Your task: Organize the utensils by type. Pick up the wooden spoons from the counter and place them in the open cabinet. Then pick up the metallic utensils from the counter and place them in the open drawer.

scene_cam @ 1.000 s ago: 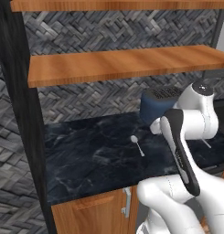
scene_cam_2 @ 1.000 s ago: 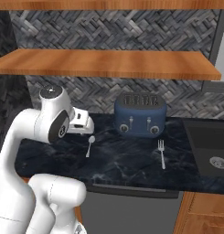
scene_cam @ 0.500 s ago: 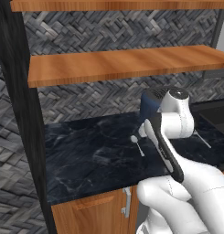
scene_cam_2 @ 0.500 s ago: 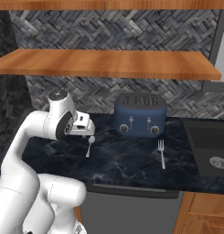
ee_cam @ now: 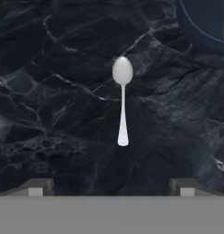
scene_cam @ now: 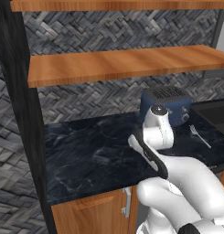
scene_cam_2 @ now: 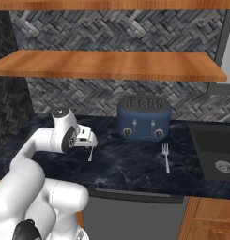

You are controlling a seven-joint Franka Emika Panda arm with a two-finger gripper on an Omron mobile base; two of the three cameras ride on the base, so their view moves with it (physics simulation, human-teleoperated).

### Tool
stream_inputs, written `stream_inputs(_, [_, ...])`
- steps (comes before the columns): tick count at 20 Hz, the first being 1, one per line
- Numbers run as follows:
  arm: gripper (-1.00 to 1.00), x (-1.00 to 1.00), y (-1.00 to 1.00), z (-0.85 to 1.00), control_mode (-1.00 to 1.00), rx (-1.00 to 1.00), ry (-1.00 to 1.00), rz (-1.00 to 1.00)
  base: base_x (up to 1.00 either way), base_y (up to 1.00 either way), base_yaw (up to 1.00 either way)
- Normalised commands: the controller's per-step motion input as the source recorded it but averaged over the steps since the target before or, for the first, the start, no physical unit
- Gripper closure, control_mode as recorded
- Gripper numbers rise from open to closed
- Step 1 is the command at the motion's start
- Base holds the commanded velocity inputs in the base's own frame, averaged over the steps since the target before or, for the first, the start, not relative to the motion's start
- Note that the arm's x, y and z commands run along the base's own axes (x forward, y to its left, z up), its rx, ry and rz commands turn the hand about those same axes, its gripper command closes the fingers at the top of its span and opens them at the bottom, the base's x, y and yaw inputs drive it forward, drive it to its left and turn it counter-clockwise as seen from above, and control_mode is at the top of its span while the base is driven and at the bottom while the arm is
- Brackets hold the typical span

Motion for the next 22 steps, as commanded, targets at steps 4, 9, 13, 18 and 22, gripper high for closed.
stream_inputs(4, [-1.0, 0.45, 0.0, -0.32, -1.0, 0.0, 0.03, 0.0, 0.0, 0.0, 0.0])
stream_inputs(9, [-1.0, 0.33, 0.0, -0.23, -1.0, 0.0, 0.04, 0.0, 0.0, 0.0, 0.0])
stream_inputs(13, [-1.0, 0.21, -0.01, -0.32, -1.0, 0.0, 0.11, 0.0, 0.0, 0.0, 0.0])
stream_inputs(18, [-1.0, 0.25, -0.06, -0.39, -1.0, 0.0, 0.06, 0.0, 0.0, 0.0, 0.0])
stream_inputs(22, [-1.0, 0.25, -0.02, -0.33, -1.0, -0.01, 0.0, 0.0, 0.0, 0.0, 0.0])
